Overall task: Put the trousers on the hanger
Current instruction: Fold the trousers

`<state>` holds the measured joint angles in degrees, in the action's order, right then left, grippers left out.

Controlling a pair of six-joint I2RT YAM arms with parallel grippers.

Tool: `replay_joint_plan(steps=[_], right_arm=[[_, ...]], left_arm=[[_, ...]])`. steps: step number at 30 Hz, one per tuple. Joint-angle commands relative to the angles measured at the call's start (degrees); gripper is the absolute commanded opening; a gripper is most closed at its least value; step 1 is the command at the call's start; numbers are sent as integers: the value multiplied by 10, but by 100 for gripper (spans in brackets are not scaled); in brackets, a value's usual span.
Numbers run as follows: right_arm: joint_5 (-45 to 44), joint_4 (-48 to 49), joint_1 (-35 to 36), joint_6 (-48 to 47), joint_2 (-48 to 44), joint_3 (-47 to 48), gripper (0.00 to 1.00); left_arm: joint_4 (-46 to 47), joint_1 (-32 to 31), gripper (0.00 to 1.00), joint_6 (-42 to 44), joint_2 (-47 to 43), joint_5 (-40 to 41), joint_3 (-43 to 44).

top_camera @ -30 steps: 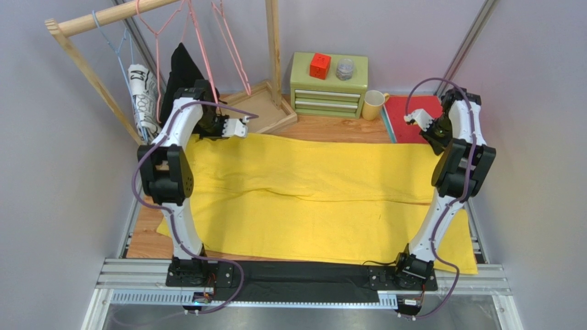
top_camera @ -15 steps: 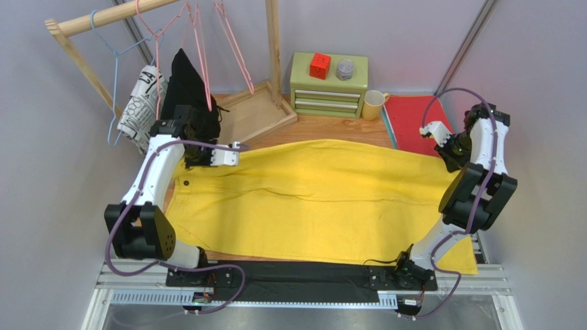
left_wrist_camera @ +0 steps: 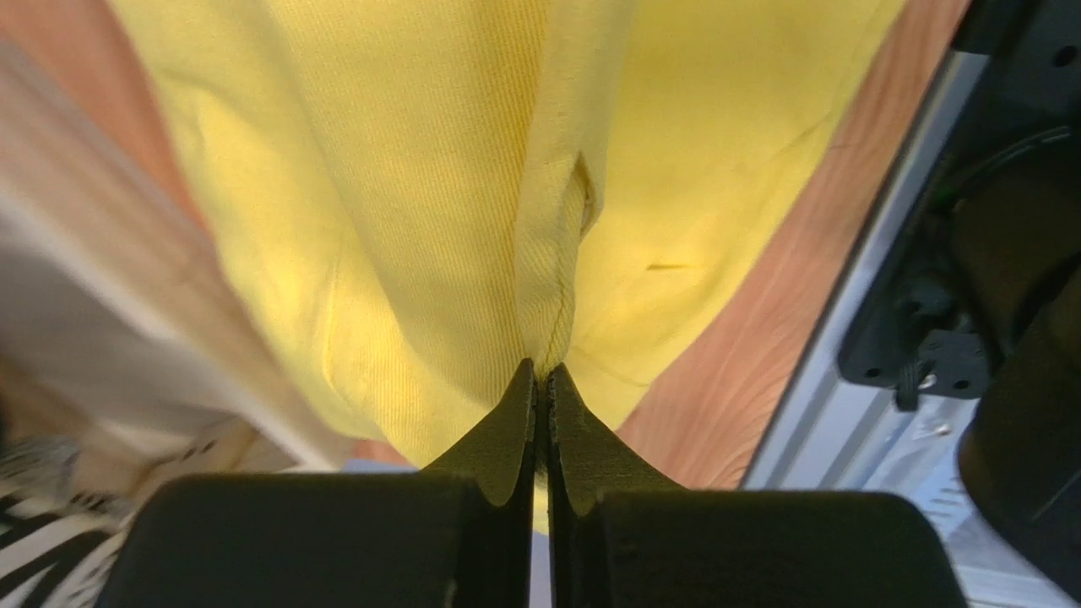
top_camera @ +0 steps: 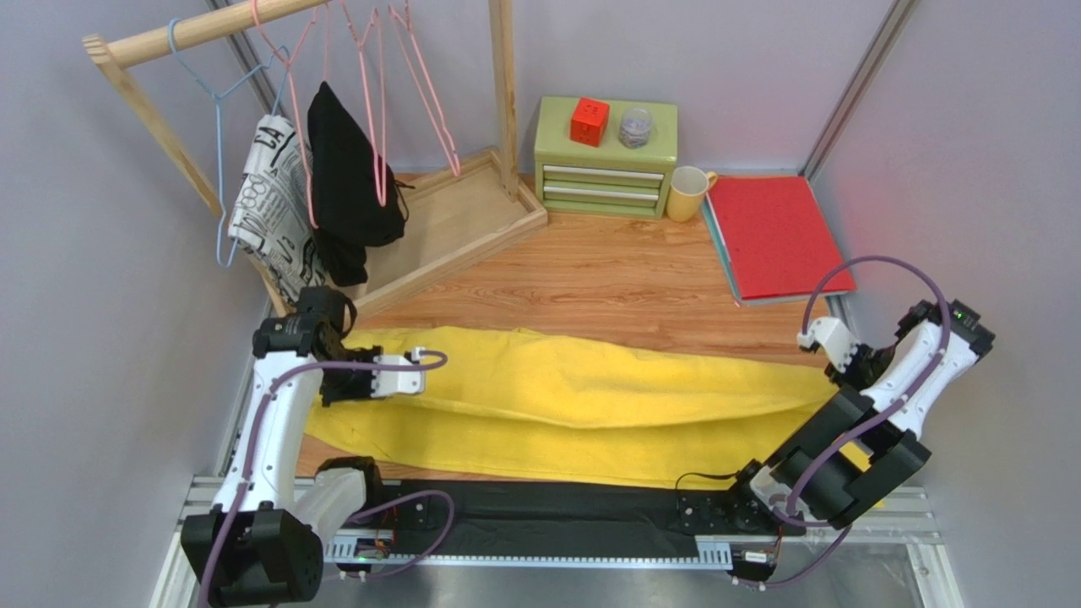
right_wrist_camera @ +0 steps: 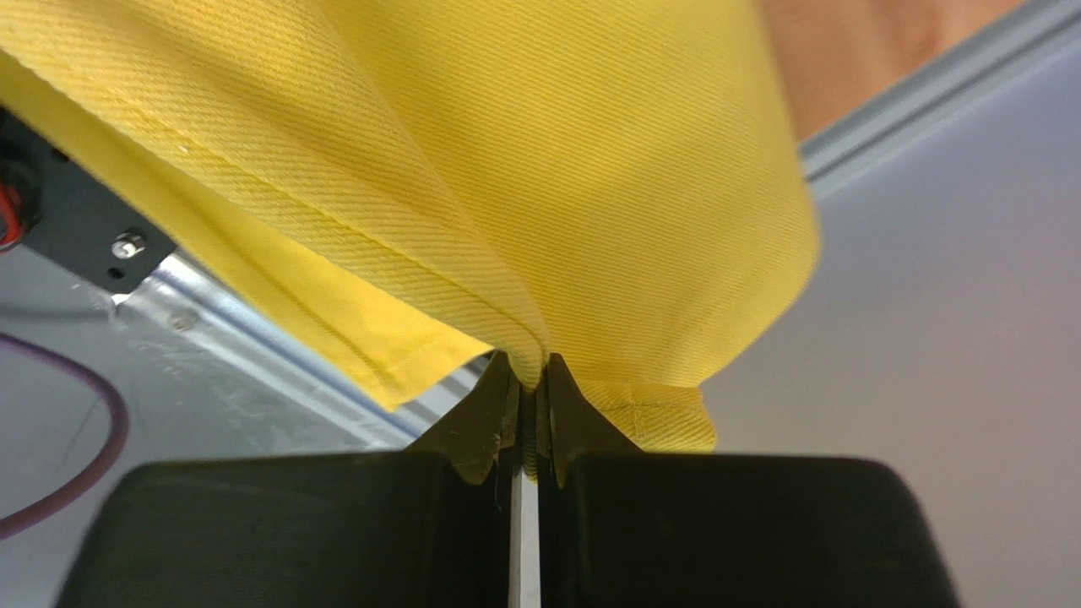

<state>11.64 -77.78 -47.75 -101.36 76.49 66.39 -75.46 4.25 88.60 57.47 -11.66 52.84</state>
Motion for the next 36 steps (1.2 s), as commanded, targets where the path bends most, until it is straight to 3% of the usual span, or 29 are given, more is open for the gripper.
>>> replay_joint_plan(steps=[1,4,7,15,17,21,26,29,33,36], right_arm=[[-47,11,-51,-119,-32,-85,0],[-48,31,-54,-118,-42,-122,0],[-32,35,-46,-113,-42,-116,0],[1,-77,-38,-75,3,70,0],[0,-91,-52,-88,-5,72,0],[-26,-76,-63,-117,-47,-7,0],[-93,30,-66,-124,-80,-189,0],[-134,140,-58,-123,-65,-268,0],[-149,238,-23,-43,7,-266,0],[-133,243,19,60,77,-195,0]], left_arm=[[-47,8,0,22,-32,38,-76],[9,8,0,11,-26,64,-121],[29,8,0,-8,6,57,-100],[-87,11,0,-37,96,3,109],[-114,11,0,-19,80,12,112],[-86,13,0,5,39,51,19],[29,13,0,-4,60,105,-115],[90,12,0,-31,126,115,-133],[148,13,0,-80,215,131,-107],[182,13,0,-124,277,120,-67]])
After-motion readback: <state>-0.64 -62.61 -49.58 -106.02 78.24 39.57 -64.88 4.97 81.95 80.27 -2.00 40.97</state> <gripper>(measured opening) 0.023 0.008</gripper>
